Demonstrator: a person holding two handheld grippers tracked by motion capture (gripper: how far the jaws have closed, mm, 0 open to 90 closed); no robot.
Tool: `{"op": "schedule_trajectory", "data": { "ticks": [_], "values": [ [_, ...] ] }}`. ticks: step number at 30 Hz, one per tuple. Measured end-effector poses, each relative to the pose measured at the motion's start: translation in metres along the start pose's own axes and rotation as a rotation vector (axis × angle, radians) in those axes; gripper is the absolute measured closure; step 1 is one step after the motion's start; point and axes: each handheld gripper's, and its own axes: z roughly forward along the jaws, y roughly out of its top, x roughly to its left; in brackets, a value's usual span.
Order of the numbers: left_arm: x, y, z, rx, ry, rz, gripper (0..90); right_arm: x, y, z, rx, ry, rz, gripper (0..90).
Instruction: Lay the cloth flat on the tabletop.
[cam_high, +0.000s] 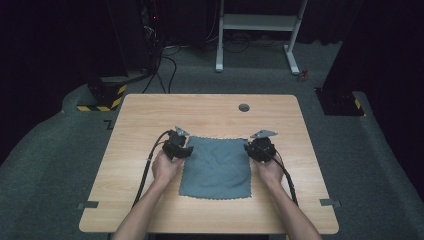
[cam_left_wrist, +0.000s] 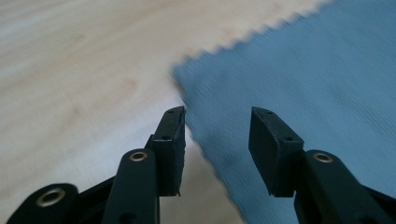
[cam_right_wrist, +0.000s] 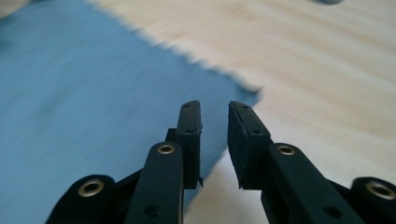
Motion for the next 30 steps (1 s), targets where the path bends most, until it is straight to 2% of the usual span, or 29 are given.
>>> {"op": "schedule_trajectory", "data": {
  "ticks": [3, 4, 6, 9, 11, 12, 14, 15, 17, 20, 25, 27, 30],
  "values": [
    [-0.012, -0.024, -0.019, 0.01, -0.048, 0.028, 56.3, 0.016, -0.02, -0.022, 0.008, 0.054, -0.054, 74.7],
    [-0.015, -0.031, -0.024, 0.013, -0.055, 0.029, 56.3, 0.019, -0.028, -0.028, 0.01, 0.066, -0.071, 74.8],
    [-0.021, -0.049, -0.035, 0.008, -0.084, 0.01, 57.0, 0.025, -0.042, -0.039, 0.017, 0.085, -0.077, 75.0],
    [-0.032, -0.065, -0.049, -0.006, -0.099, 0.003, 58.1, 0.035, -0.064, -0.057, 0.013, 0.123, -0.077, 75.1],
    [-0.039, -0.073, -0.054, -0.006, -0.082, 0.02, 59.1, 0.041, -0.073, -0.064, 0.008, 0.147, -0.081, 75.1],
    [-0.041, -0.076, -0.055, -0.001, -0.079, 0.024, 60.2, 0.045, -0.078, -0.067, 0.011, 0.146, -0.105, 75.1],
    [-0.046, -0.081, -0.056, 0.012, -0.077, 0.036, 62.2, 0.052, -0.085, -0.07, 0.012, 0.156, -0.128, 75.0],
    [-0.049, -0.084, -0.055, 0.01, -0.086, 0.025, 63.2, 0.055, -0.087, -0.071, 0.013, 0.166, -0.132, 75.0],
    [-0.05, -0.086, -0.057, 0.0, -0.074, 0.035, 66.4, 0.061, -0.09, -0.071, 0.018, 0.164, -0.156, 75.1],
    [-0.052, -0.087, -0.057, -0.002, -0.084, 0.032, 71.3, 0.064, -0.093, -0.07, 0.03, 0.178, -0.162, 78.7],
    [-0.057, -0.088, -0.059, -0.005, -0.096, 0.071, 85.1, 0.067, -0.097, -0.072, 0.028, 0.172, -0.19, 83.5],
    [-0.059, -0.088, -0.058, -0.007, -0.098, 0.068, 88.2, 0.067, -0.098, -0.073, 0.03, 0.171, -0.188, 88.4],
    [-0.056, -0.089, -0.059, -0.004, -0.118, 0.044, 89.2, 0.067, -0.099, -0.074, 0.029, 0.166, -0.182, 89.7]
  ]
}}
